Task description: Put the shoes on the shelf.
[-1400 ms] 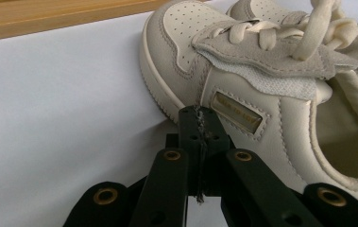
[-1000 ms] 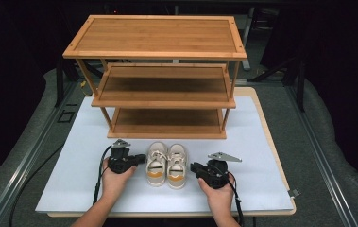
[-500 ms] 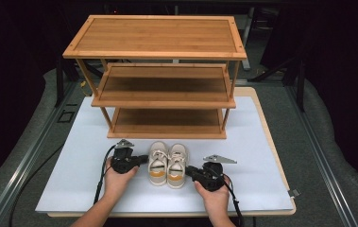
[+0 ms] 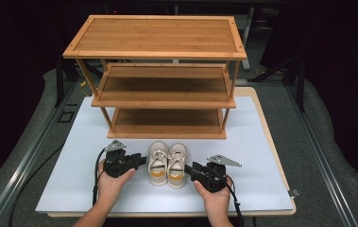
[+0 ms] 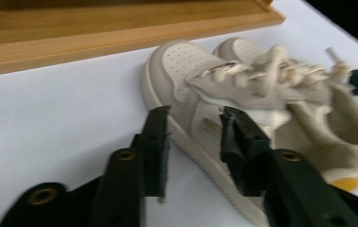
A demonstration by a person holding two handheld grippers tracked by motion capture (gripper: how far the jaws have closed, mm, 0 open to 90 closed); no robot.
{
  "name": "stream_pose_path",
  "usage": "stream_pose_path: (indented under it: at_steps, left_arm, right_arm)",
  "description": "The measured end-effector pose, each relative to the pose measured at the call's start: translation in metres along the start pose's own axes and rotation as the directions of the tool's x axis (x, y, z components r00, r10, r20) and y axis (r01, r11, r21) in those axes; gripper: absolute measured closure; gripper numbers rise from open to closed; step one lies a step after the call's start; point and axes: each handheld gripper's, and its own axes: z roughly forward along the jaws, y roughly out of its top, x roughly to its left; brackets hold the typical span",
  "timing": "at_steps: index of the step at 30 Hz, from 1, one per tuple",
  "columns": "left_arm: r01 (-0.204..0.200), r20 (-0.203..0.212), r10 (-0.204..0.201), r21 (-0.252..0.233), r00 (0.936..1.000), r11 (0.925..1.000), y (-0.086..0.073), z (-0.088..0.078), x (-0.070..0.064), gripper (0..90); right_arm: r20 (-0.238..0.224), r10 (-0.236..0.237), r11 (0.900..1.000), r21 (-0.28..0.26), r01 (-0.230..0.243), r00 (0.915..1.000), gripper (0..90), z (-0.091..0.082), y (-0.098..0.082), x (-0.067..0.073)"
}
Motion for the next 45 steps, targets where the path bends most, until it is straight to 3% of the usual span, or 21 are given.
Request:
stream_pose_path:
  at_steps: [3, 8, 12, 14, 16, 21, 23, 27, 30, 34, 39, 45]
  left_arm:
    - [0.006, 0.03, -0.006, -0.009, 0.9995, 0.9999, 0.0, 0.0, -0.008, 50.7]
    - [0.0, 0.02, 0.0, -0.023, 0.9998, 0.9997, 0.001, 0.002, -0.014, 48.8]
    - [-0.009, 0.027, 0.008, 0.029, 0.9996, 0.9995, -0.001, 0.013, -0.021, 44.0]
    - [-0.025, 0.009, 0.025, 0.055, 0.9996, 0.9982, -0.004, 0.019, -0.023, 44.1]
    - [-0.016, 0.006, 0.016, 0.054, 0.9999, 0.9984, -0.005, 0.023, -0.023, 48.4]
    - [-0.015, -0.006, 0.015, 0.065, 0.9999, 0.9978, -0.005, 0.02, -0.021, 53.3]
    - [-0.022, -0.013, 0.023, 0.06, 0.9997, 0.9979, -0.007, 0.018, -0.022, 54.1]
    - [-0.035, -0.017, 0.036, 0.075, 0.9992, 0.9966, -0.008, 0.015, -0.023, 54.2]
    - [-0.039, -0.023, 0.041, 0.084, 0.9989, 0.9957, -0.007, 0.014, -0.024, 54.3]
    - [-0.041, -0.026, 0.044, 0.094, 0.9987, 0.9947, -0.005, 0.017, -0.024, 54.8]
    - [-0.047, -0.032, 0.05, 0.092, 0.9982, 0.9946, -0.004, 0.016, -0.025, 54.7]
    - [-0.049, -0.043, 0.052, 0.07, 0.9977, 0.9964, -0.004, 0.01, -0.029, 57.3]
  right_arm:
    - [0.019, -0.048, 0.999, 0.004, 0.048, 0.9987, 54.1, 0.004, 0.0, 0.009]
    - [0.034, -0.05, 0.999, 0.02, 0.049, 0.9982, 52.6, 0.016, -0.001, 0.013]
    - [0.055, -0.048, 0.998, 0.041, 0.046, 0.9973, 52.0, 0.024, -0.002, 0.014]
    - [0.065, -0.052, 0.998, 0.037, 0.049, 0.9966, 52.8, 0.025, -0.003, 0.014]
    - [0.073, -0.056, 0.998, 0.034, 0.054, 0.9957, 54.6, 0.027, -0.003, 0.014]
    - [0.067, -0.011, 0.999, 0.032, 0.009, 0.9977, 58.7, 0.028, -0.001, 0.01]
    - [0.08, -0.034, 0.999, 0.029, 0.031, 0.9962, 59.4, 0.03, -0.001, 0.012]
    - [0.092, -0.025, 1.0, 0.011, 0.025, 0.9954, 60.1, 0.033, 0.0, 0.013]
    - [0.113, -0.048, 0.999, 0.018, 0.046, 0.9925, 60.6, 0.035, 0.001, 0.014]
    - [0.102, -0.046, 0.999, 0.014, 0.045, 0.9937, 60.7, 0.035, 0.001, 0.013]
    - [0.104, -0.023, 1.0, 0.008, 0.023, 0.9943, 59.4, 0.035, 0.0, 0.015]
    - [0.127, -0.029, 0.999, -0.02, 0.032, 0.9915, 61.6, 0.029, -0.005, 0.02]
